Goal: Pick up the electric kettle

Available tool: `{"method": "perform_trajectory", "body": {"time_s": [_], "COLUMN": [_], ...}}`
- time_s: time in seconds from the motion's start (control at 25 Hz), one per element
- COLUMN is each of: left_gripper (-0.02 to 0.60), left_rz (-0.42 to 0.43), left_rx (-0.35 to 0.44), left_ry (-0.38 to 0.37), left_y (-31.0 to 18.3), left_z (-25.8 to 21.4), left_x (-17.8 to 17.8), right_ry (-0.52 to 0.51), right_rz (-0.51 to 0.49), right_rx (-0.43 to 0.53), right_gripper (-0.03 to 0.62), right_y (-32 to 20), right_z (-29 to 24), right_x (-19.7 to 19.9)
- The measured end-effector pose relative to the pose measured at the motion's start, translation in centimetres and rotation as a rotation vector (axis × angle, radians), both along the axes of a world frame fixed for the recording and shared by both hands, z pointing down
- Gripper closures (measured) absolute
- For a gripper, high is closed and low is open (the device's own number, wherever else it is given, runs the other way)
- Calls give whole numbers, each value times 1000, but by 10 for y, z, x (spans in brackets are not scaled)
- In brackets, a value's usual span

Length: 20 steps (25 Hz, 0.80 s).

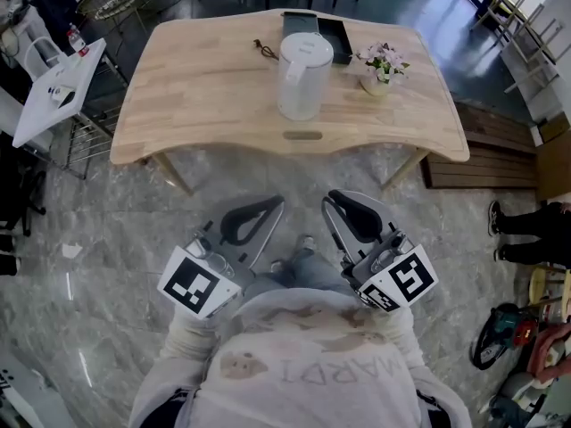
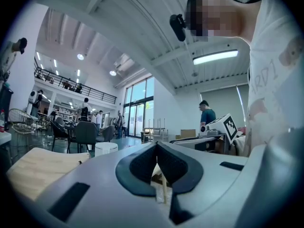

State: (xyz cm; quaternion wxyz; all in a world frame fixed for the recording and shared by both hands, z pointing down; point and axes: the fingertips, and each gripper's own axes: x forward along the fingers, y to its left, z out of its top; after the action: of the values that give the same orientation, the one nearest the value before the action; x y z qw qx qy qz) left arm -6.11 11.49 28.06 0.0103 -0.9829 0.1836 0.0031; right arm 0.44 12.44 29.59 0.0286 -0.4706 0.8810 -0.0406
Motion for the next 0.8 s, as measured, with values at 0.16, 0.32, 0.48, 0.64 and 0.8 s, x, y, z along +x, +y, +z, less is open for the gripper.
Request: {"method": "perform_trajectory", "body": {"time_s": [0.16, 0.32, 0.48, 0.64, 0.8], "left_gripper": [569, 569, 569, 569, 569], "left_rz": [-18, -44, -67, -94, -119], "left_rx": [-14, -26, -53, -78, -97], "left_ry": [-6, -6, -17, -21, -28], "left_y": [-12, -29, -48, -67, -83], "left_z": [4, 5, 7, 6, 7], "left_x": [0, 6, 15, 21, 24], "right_ry": [-4, -4, 16, 26, 32], "right_rz": [-24, -59, -100, -141, -171], "right_rx": [-30, -47, -67, -89, -128], "right_gripper": [494, 470, 444, 427, 413], "right_y": [-17, -40, -71, -104, -134], "right_z": [10, 19, 30, 41, 57], "right_x": [4, 11, 20, 26, 31]}}
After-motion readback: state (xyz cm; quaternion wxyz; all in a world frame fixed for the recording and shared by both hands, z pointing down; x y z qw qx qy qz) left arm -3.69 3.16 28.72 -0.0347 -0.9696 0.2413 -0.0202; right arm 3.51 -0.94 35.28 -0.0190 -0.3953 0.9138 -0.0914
